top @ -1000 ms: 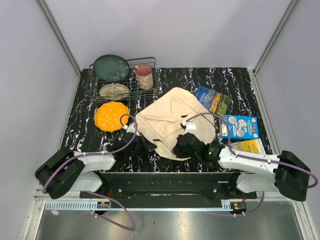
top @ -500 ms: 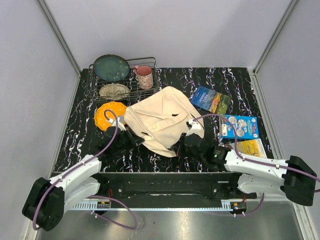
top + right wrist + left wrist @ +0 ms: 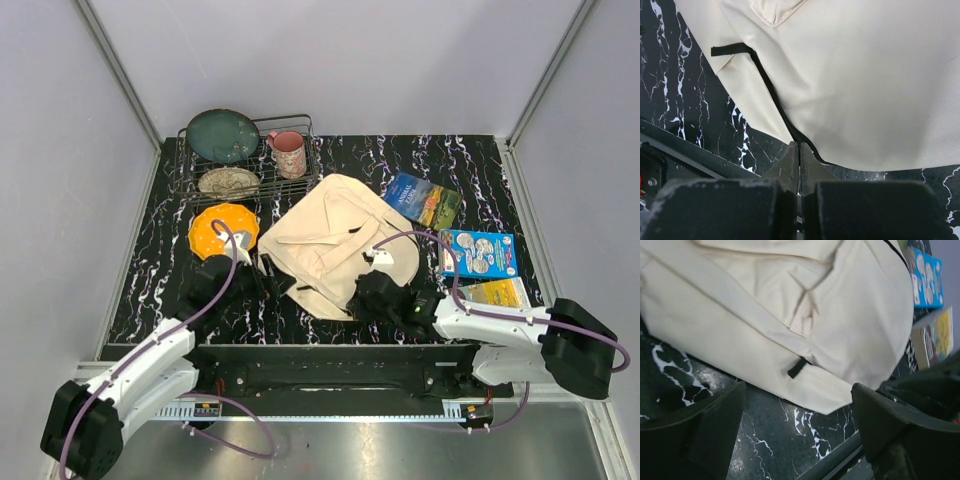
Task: Pack the student bag
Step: Unzip the student bag at the center of the board.
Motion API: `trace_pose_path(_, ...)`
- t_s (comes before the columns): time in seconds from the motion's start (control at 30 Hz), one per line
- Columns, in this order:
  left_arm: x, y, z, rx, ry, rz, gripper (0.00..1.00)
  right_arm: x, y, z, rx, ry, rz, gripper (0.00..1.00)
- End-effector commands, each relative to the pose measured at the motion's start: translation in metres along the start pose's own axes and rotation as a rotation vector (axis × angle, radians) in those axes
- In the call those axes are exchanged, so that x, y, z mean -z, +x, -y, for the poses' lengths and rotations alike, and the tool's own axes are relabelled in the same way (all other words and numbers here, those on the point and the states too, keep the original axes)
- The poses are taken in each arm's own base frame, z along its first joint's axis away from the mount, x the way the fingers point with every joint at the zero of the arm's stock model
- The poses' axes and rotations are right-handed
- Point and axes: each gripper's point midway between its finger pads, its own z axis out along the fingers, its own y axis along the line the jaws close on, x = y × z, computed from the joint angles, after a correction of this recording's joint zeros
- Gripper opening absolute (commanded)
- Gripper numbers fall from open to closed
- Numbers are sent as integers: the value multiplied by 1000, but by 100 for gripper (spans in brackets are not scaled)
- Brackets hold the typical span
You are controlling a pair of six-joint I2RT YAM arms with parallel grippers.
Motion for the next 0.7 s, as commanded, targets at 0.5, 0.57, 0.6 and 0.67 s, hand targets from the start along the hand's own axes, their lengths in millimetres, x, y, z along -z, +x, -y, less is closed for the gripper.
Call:
trace_pose_path(0.5,-29,28,108,-895,358,-93,94,16,-27,-5,-45,5,90,0)
trace_pose_path(0.57,-30,30,109,-995,386,-74,94,17,-26,-2,-51,7,92,0)
trace_pose_path(0.6,-31,31,109,-1019,401,-65,94,19,-26,-2,-51,3,95,0)
trace_pose_path(0.67,-29,39,116,-1107,489,-64,93,21,-28,-3,-51,0,98,0)
